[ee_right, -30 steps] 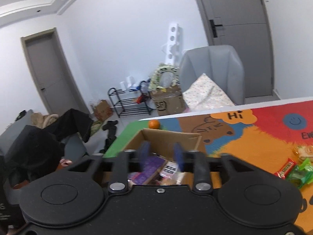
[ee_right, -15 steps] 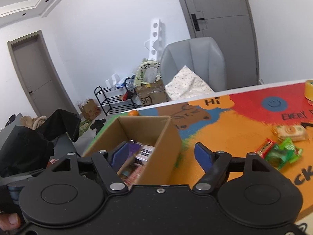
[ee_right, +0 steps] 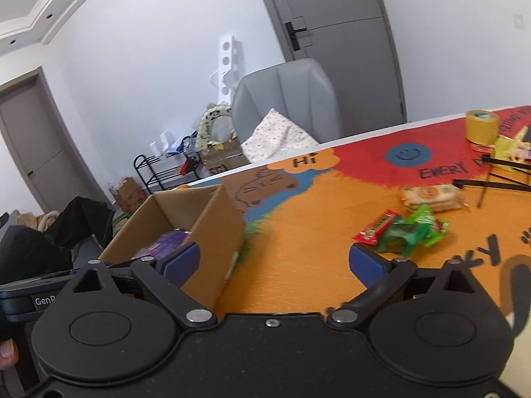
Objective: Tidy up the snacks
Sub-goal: 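Withdraw both tools from the box toward the red and green wrappers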
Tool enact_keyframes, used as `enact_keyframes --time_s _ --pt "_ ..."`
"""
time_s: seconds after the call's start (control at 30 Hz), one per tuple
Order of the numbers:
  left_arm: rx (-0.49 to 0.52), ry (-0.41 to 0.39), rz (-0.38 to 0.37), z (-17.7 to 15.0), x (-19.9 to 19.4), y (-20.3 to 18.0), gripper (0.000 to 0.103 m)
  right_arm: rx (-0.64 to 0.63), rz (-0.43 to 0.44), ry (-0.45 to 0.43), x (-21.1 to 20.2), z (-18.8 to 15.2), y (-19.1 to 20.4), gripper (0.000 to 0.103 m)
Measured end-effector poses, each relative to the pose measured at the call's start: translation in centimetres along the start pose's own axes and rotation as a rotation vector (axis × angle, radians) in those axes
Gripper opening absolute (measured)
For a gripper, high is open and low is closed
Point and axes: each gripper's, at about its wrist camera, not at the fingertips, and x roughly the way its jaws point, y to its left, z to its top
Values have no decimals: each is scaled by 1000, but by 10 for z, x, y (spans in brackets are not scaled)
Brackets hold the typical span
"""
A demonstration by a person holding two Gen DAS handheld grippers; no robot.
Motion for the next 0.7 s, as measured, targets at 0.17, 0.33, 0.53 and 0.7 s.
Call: enact_keyframes --time_s 0.17,0.33,0.53,0.7 --pt "22 -5 -25 -1 3 -20 92 21 -28 -10 -9 -1 -21 100" --pt "42 2 -44 -4 8 -41 92 45 -52 -20 -18 -2 -41 101" --pt "57 10 -61 -7 15 -60 92 72 -77 -32 -26 -3 -62 103" --pt "65 21 -73 -8 22 -70 92 92 -91 -34 -30 -4 -77 103"
